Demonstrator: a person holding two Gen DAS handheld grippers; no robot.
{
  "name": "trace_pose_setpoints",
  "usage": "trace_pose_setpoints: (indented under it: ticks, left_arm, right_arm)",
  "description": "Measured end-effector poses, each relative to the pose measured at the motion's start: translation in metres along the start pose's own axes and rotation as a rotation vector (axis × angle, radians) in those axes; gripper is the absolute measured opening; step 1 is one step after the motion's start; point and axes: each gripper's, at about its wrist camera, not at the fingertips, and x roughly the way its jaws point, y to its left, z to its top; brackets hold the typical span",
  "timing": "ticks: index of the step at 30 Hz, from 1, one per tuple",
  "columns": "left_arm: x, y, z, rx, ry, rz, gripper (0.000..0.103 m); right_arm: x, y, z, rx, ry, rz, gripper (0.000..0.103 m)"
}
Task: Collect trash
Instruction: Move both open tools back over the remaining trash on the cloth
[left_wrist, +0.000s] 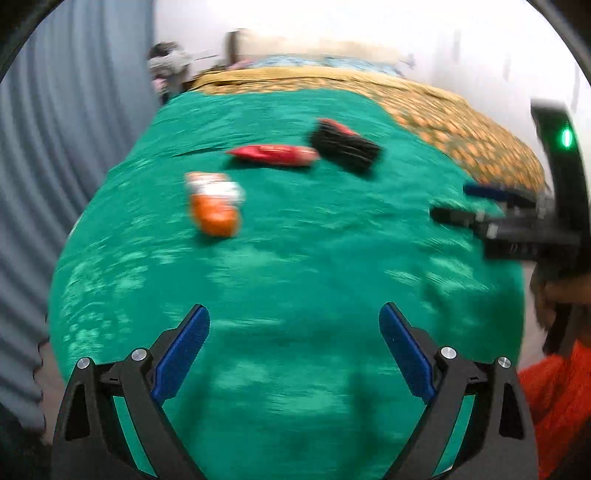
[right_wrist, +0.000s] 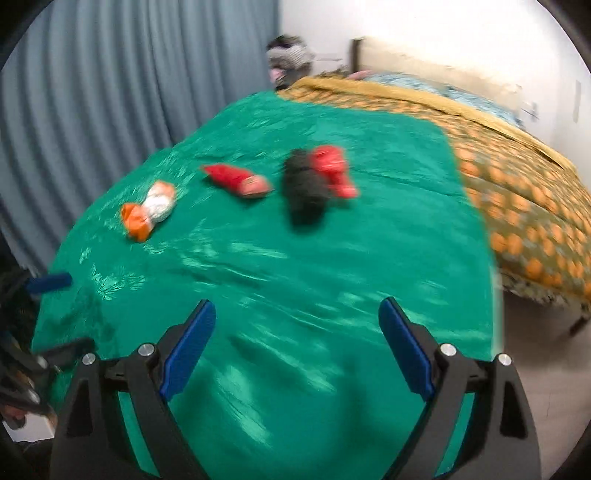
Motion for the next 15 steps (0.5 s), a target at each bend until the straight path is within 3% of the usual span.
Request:
trace_pose_setpoints:
  ticks: [6, 11, 15]
  left_arm:
    - [0.015, 0.048, 0.039, -0.076, -0.011, -0.006, 0.092]
    - [0.056, 0.049, 0.079, -0.031, -0.005, 0.017, 0.092]
    - [0.100, 0.049, 0.100, -0.019, 0.059, 0.067, 0.092]
  right_arm:
    - [0.032, 0.019, -0.007, -0.029, 0.077, -0.007, 0.087]
    - [0.036, 0.017, -0.008, -0.006, 0.090, 0.002, 0.088]
    - [0.036, 0.016, -0.008, -0.006, 0.091, 0.002, 0.088]
